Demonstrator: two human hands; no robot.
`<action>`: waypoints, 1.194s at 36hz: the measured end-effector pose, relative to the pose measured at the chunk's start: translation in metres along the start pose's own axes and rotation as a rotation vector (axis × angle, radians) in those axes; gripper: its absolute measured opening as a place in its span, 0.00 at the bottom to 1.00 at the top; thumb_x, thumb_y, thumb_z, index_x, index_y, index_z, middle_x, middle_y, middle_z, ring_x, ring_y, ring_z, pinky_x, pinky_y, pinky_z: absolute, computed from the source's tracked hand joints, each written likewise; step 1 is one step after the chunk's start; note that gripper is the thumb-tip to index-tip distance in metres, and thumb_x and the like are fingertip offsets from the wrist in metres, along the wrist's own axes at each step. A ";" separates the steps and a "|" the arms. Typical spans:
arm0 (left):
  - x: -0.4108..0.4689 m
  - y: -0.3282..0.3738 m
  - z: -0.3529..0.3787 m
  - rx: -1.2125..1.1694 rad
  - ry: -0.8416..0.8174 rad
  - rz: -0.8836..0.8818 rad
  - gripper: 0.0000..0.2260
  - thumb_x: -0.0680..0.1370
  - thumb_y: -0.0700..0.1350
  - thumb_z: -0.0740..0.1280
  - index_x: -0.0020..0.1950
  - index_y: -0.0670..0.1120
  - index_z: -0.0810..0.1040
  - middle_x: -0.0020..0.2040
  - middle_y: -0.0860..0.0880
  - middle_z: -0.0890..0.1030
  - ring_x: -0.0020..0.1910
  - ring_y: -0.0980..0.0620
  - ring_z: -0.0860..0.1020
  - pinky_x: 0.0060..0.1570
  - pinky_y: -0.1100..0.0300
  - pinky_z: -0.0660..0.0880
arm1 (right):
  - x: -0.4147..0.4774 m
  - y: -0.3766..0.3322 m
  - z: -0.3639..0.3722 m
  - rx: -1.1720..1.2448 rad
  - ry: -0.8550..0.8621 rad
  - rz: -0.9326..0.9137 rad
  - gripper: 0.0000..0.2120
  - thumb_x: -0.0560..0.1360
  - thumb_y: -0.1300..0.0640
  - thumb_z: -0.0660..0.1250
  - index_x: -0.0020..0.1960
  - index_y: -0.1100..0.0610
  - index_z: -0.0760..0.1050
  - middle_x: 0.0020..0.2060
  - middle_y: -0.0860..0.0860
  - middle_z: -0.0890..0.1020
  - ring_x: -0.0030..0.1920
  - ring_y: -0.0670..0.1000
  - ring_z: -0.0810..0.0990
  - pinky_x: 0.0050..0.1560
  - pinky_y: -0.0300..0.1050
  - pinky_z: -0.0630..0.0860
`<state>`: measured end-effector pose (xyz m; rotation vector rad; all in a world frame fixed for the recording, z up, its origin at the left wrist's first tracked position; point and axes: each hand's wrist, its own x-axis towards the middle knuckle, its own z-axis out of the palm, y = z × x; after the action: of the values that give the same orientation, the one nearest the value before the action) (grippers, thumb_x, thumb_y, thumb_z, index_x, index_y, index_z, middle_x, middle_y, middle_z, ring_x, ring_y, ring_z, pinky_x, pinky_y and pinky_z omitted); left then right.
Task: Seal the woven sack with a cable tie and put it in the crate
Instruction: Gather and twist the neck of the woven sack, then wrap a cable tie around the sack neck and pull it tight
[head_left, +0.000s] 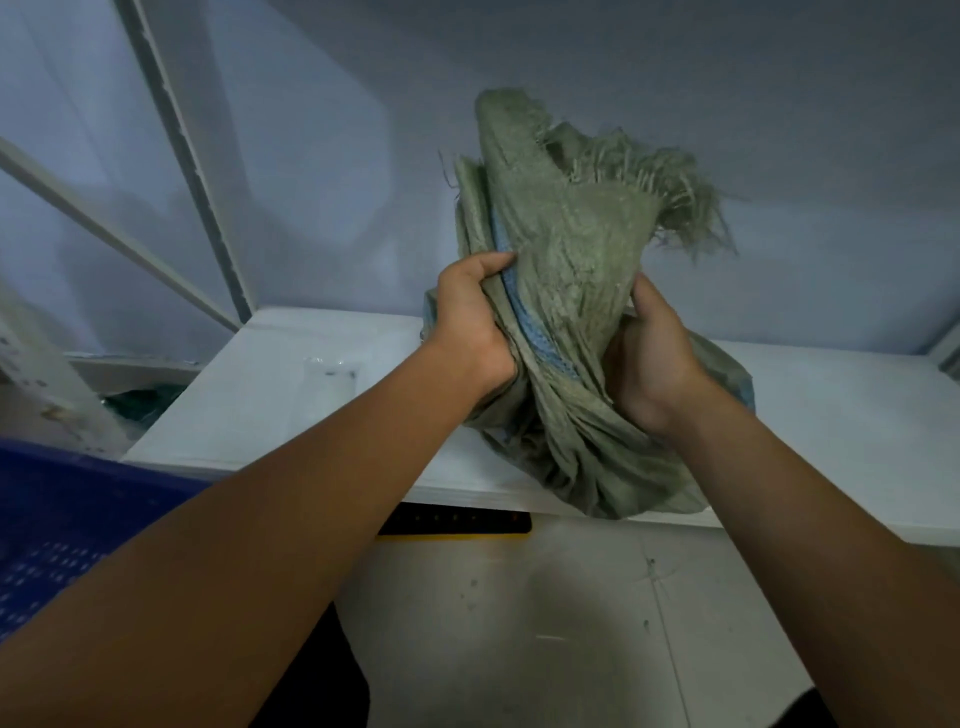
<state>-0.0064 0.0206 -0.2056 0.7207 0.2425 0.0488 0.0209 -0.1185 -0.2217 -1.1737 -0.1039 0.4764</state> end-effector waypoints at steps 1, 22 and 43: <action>0.000 -0.001 0.000 0.019 0.002 -0.005 0.13 0.77 0.43 0.62 0.53 0.40 0.83 0.45 0.42 0.85 0.45 0.41 0.81 0.52 0.48 0.79 | -0.002 -0.002 0.003 0.035 -0.025 -0.008 0.35 0.80 0.32 0.52 0.70 0.58 0.76 0.61 0.58 0.83 0.62 0.59 0.82 0.65 0.57 0.75; 0.033 0.006 -0.026 0.942 -0.196 -0.023 0.27 0.77 0.65 0.63 0.69 0.50 0.76 0.58 0.50 0.84 0.56 0.49 0.83 0.60 0.51 0.78 | -0.002 0.015 0.009 -0.265 -0.022 0.044 0.16 0.69 0.69 0.73 0.56 0.65 0.82 0.48 0.63 0.86 0.48 0.62 0.86 0.50 0.58 0.83; 0.076 0.015 -0.163 1.833 0.371 -0.059 0.07 0.74 0.40 0.70 0.46 0.35 0.81 0.43 0.37 0.84 0.40 0.39 0.85 0.42 0.49 0.83 | 0.020 0.018 -0.005 -0.102 0.238 -0.062 0.08 0.68 0.70 0.66 0.47 0.69 0.77 0.35 0.64 0.81 0.33 0.59 0.82 0.41 0.55 0.83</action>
<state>0.0292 0.1469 -0.3292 2.5354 0.6688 -0.1267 0.0351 -0.1095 -0.2434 -1.3154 0.0413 0.2770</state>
